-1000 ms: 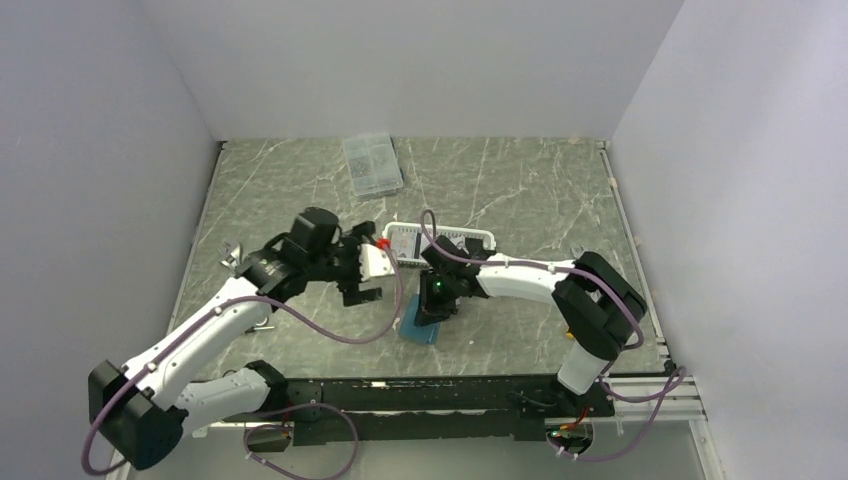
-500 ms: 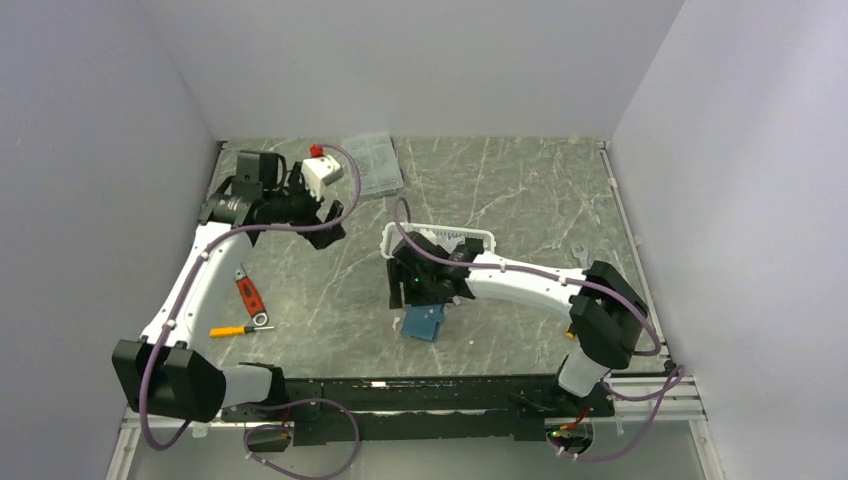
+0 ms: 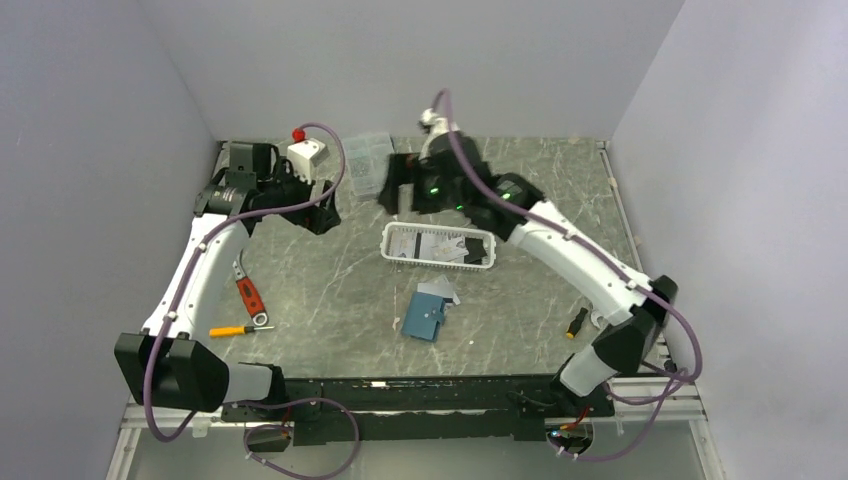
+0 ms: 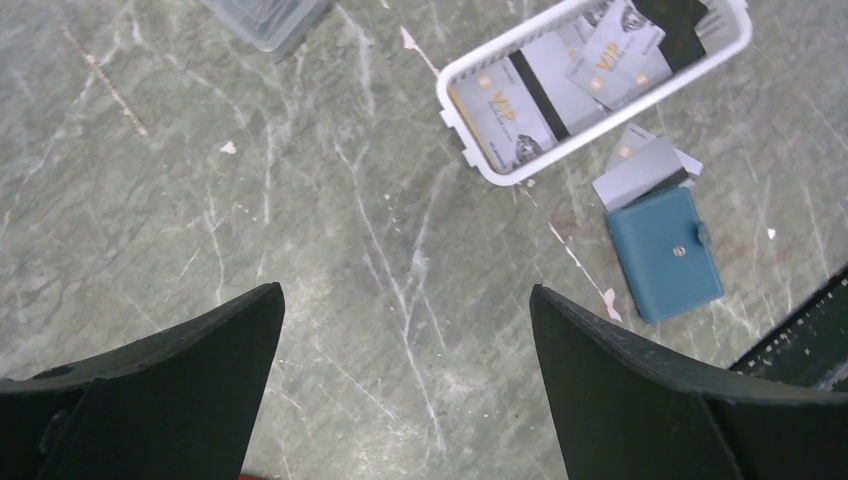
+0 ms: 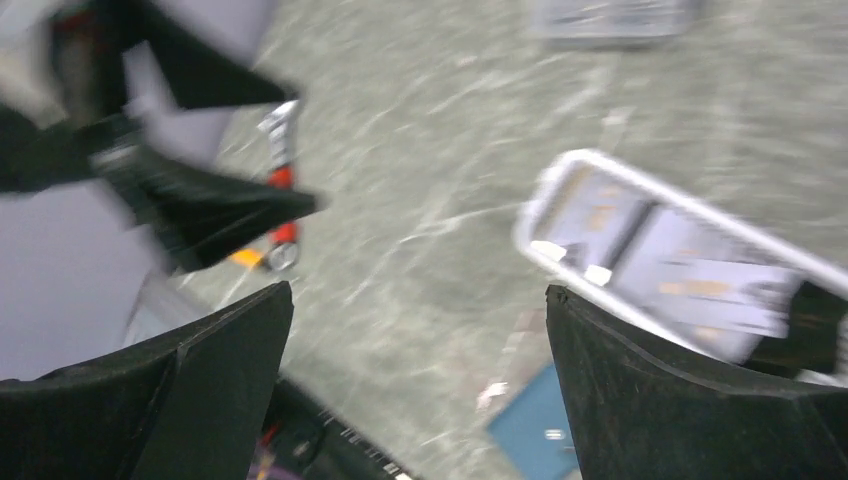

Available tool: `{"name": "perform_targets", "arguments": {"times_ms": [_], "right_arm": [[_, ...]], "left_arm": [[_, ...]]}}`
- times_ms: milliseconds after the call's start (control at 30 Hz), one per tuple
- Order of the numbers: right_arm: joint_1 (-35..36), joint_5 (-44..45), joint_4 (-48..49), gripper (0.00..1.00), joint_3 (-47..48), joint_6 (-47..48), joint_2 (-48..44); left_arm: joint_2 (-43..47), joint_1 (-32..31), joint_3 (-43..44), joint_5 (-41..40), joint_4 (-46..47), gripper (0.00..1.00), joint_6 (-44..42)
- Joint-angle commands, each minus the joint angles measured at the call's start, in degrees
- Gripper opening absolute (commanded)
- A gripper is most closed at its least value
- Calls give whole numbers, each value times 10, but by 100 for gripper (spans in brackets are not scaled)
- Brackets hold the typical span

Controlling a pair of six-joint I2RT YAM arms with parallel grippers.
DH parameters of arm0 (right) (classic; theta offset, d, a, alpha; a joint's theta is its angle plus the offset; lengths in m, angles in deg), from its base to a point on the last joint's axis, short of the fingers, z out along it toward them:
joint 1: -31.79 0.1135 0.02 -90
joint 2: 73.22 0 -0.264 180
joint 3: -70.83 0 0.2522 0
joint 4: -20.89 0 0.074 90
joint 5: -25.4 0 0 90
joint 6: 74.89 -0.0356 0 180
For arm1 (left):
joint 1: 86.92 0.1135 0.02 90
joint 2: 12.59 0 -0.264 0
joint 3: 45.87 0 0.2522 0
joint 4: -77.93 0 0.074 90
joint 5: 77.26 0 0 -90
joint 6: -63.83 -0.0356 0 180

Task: Put the credit cards into the card holder
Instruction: Reset both arms

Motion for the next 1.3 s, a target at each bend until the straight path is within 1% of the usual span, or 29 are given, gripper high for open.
{"name": "perform_targets", "arguments": {"times_ms": [0,67,100,133,200,267,333,367,400,467,533,633,700,867,967,1033,1067,1100,1200,1233,1267], "right_arm": [[-129,10,9,100,-82,62,-74],[-226,-18,43,100,-164,64,-114],[-262,-20,63,100,-200,70,-127],[-294,-2,87,100,-239,80,-141],[-330,64,180,100,-341,123,-178],[-351,141,315,100,-457,178,-218],[-370,196,449,100,-556,231,-235],[-381,217,504,100,-594,248,-234],[-396,228,543,100,-618,256,-227],[-423,237,603,100,-653,258,-208],[-443,235,642,100,-673,261,-182],[-458,238,679,100,-682,252,-132],[-460,242,698,100,-688,271,-114],[-473,255,789,100,-750,259,-115],[-476,261,882,99,-802,249,-113],[-477,266,932,99,-827,250,-108],[-477,258,935,99,-830,254,-107],[-477,247,936,99,-830,257,-107],[-477,202,980,100,-849,281,-100],[-477,195,1004,100,-860,283,-91],[-477,200,1061,100,-883,289,-69]], "left_arm": [[13,29,-34,-14,63,99,27],[17,42,-69,-32,100,99,27],[16,48,-88,-37,121,99,26],[13,57,-105,-35,139,99,24],[1,82,-137,-11,174,99,23],[-13,106,-169,0,223,99,35],[-23,124,-213,-5,302,100,46],[-26,131,-227,-11,329,99,51],[-31,136,-251,-18,378,99,54],[-44,138,-282,-33,435,100,59],[-56,139,-309,-48,500,99,68],[-70,139,-357,-67,589,99,77],[-70,138,-385,-73,637,99,80],[-37,139,-437,-80,703,99,82],[-13,139,-493,-111,794,99,90],[-1,140,-506,-126,794,99,95],[3,140,-510,-134,796,99,98],[7,141,-514,-137,798,99,100],[24,141,-524,-140,785,99,94],[30,142,-529,-151,787,99,97],[35,144,-534,-156,794,99,101]]}}
